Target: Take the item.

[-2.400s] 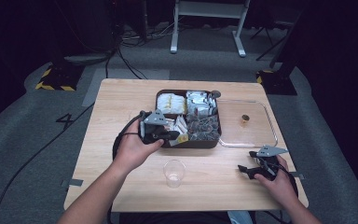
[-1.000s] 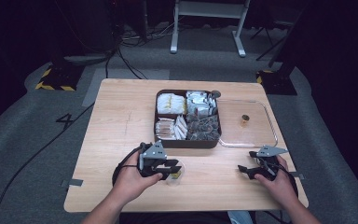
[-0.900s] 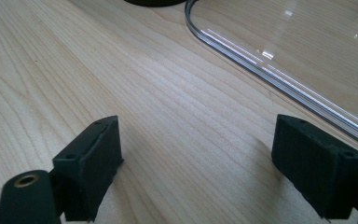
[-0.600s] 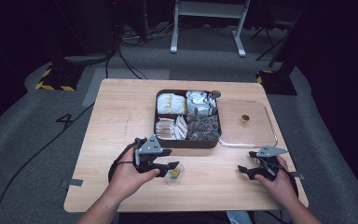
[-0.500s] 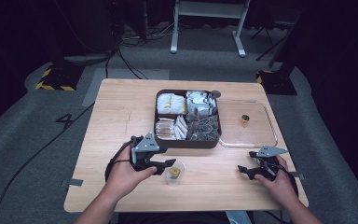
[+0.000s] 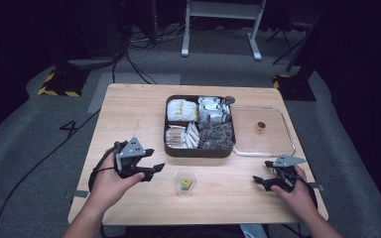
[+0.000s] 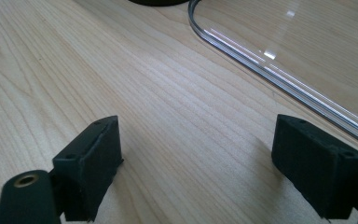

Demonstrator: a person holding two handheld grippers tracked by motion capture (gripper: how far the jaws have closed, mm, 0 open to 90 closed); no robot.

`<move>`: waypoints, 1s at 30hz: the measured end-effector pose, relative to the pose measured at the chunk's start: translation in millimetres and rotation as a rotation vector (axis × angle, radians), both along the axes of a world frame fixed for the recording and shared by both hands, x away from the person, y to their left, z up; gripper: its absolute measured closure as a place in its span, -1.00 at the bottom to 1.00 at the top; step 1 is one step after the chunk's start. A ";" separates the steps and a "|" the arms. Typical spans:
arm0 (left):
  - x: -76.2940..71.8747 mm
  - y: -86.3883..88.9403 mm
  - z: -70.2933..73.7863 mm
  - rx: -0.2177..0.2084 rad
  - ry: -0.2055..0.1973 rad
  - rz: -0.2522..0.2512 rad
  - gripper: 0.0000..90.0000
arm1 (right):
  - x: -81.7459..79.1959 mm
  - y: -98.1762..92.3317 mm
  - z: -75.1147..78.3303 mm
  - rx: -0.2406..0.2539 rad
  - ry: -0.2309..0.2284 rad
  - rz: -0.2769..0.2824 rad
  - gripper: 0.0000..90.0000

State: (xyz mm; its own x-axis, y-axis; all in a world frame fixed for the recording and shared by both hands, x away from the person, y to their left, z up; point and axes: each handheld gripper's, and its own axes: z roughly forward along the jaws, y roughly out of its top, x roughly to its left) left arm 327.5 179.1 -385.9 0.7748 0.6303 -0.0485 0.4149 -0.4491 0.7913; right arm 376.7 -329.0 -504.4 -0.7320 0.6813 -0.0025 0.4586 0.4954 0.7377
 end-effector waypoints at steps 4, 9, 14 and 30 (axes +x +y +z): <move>-0.8 12.6 -1.0 0.005 -0.010 0.008 -0.18 | 0.0 0.0 0.0 0.000 0.000 0.000 -0.65; -1.8 29.2 -4.3 0.030 -0.018 0.013 -0.23 | -0.2 0.0 -0.1 0.001 0.000 0.000 -0.65; -3.1 44.8 -11.9 0.035 -0.018 0.044 -0.26 | -0.2 0.0 0.0 0.000 0.000 0.000 -0.65; 2.2 82.1 -54.3 0.110 0.093 0.210 -0.28 | -0.2 0.0 -0.1 0.001 0.000 0.000 -0.65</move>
